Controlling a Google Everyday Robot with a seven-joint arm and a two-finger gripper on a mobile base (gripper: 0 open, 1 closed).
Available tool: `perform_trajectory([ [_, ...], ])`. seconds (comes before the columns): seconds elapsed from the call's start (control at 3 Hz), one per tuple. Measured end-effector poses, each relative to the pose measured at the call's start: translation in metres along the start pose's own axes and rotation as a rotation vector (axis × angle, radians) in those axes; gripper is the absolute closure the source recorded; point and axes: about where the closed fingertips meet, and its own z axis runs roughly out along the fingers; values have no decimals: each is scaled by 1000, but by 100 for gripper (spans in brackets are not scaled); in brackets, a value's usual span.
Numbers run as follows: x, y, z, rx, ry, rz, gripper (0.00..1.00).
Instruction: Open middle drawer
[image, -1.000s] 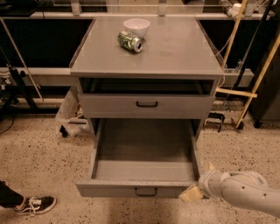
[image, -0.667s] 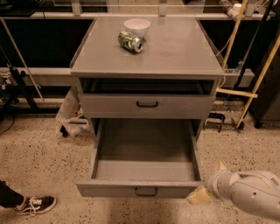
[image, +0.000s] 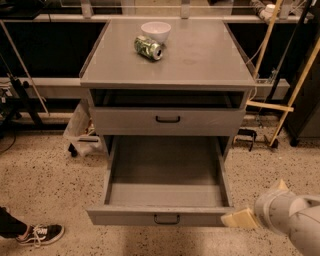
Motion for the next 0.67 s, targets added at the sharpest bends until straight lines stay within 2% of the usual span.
perform_trajectory([
  [0.33,-46,-17,-88,128,-115,46,0],
  [0.67,-63,-19,-124,176,-157,63,0],
])
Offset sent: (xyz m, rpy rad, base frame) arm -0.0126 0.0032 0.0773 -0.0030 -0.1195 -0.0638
